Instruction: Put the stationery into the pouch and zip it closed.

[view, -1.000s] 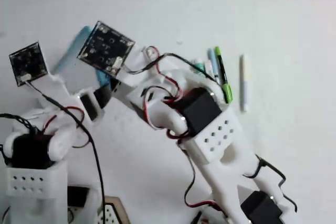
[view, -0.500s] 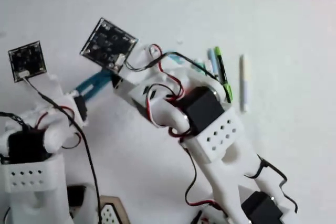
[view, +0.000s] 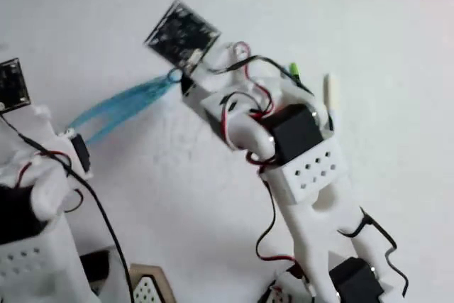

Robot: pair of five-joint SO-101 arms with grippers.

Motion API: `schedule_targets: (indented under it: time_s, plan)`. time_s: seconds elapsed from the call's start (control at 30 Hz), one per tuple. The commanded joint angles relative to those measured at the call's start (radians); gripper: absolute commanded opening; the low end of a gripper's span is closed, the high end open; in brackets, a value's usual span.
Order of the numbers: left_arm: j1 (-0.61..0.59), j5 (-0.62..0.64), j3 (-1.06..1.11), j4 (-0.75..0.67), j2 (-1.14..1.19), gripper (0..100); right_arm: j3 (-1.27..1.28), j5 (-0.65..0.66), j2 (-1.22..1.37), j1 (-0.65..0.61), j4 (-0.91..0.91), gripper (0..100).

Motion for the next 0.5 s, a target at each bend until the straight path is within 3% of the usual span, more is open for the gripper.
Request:
schedule_targets:
  time_s: [0.0,0.23,0.47]
  plan:
    - [-0.025,-0.160,-0.149,0.026,0.002,3,-0.043,0.014,-0.013,0.064,-0.016,1.8]
    - [-0.022,-0.078,-0.319,0.164,0.004,3,0.005,0.055,-0.013,0.062,-0.012,1.8]
    - [-0.028,-0.066,-0.305,0.169,0.013,2,0.143,0.152,-0.015,0.142,-0.005,1.8]
